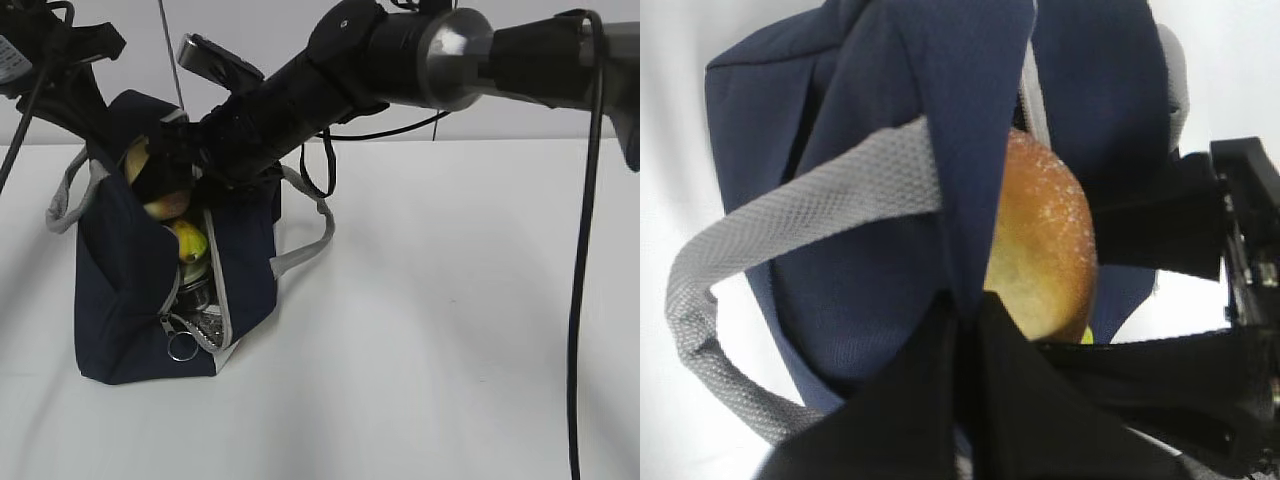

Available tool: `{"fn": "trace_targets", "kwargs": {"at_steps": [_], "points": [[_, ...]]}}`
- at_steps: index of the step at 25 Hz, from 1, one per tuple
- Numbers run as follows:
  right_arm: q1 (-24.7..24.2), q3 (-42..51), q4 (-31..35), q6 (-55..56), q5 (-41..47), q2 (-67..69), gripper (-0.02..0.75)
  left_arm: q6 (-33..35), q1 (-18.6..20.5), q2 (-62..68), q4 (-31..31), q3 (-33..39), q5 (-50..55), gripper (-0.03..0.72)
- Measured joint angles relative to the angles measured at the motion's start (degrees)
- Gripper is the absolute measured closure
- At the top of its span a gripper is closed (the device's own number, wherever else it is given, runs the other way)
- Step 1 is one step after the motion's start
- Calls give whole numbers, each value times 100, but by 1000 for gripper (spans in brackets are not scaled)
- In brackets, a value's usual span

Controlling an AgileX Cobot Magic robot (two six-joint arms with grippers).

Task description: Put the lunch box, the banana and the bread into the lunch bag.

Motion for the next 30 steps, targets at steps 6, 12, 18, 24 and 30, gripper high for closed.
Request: {"fn": "trace_targets", "kwargs": {"at_steps": [6,12,18,24,30], "points": [[0,-87,91,12,97,128,84,0,0,0,-19,0,6,687],[-84,-346,-140,12,422,128,71,0,0,0,-41,0,6,687],[-136,-804,-828,411,848,128,71,0,0,0,-52,0,6,687],[-227,-1407,-2479,1553,1788,128,72,0,0,0,-83,0,1,687],[-255,-1630,-3252,2056,2132,118,92,0,0,0,-94,0,1,687]]}}
